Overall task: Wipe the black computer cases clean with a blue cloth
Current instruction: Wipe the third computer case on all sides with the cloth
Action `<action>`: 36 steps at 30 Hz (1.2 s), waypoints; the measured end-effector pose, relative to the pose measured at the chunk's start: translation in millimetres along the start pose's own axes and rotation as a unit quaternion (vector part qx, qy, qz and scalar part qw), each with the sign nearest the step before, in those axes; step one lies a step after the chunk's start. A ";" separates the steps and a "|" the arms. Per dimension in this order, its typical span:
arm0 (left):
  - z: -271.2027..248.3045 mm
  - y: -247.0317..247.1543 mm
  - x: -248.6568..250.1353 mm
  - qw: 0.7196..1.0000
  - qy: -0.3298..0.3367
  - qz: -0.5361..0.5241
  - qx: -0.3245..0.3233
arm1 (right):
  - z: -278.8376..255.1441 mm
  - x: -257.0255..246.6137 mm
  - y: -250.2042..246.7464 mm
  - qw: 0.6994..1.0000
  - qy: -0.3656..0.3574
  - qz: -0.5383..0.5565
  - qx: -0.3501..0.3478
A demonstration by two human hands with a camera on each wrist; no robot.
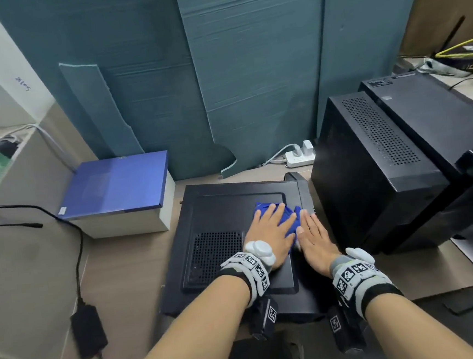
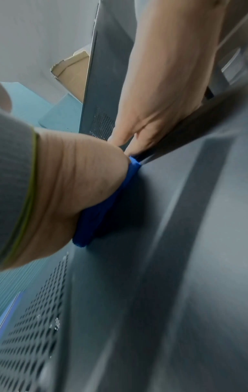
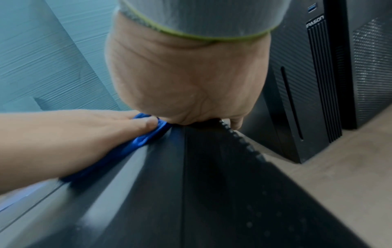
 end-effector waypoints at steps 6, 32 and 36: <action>-60.0 3.7 -4.9 0.999 0.026 -0.007 0.033 | -0.9 -3.9 -1.8 0.997 0.004 -0.071 -0.013; -198.5 38.3 -75.2 0.923 -0.348 -0.096 0.133 | 11.9 -1.9 6.1 0.974 -0.055 -0.219 -0.003; -181.0 41.0 -18.0 0.955 -0.277 -0.049 0.088 | 11.7 -1.5 4.5 0.976 -0.058 -0.208 -0.031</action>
Point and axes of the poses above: each hand's wrist, its own z-axis towards the middle knuckle, its own y-axis out of the palm, x = y × z, the point moved 4 cm from there along z, towards the middle knuckle, and after that the axes turned 1 degree about y, right-handed, at the moved point
